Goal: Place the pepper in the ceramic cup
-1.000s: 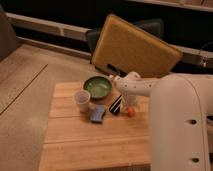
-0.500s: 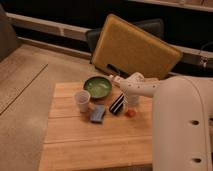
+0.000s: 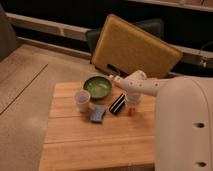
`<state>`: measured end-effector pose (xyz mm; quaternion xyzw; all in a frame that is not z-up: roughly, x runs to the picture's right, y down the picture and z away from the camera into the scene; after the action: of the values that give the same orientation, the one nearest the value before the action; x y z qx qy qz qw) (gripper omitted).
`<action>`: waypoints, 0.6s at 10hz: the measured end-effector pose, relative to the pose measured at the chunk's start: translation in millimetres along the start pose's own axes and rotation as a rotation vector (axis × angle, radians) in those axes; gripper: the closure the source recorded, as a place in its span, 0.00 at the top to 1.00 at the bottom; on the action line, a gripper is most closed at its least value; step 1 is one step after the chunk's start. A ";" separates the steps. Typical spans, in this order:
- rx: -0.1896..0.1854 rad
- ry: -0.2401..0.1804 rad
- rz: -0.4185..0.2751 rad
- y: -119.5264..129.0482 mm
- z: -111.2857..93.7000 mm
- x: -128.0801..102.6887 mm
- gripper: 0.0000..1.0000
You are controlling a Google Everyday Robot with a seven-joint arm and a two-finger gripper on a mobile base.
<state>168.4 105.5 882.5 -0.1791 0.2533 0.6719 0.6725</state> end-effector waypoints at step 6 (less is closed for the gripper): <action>0.091 -0.238 -0.136 56.2 -168.2 -77.6 0.18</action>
<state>98.1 -53.4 797.4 -0.0843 0.1890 0.6291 0.7493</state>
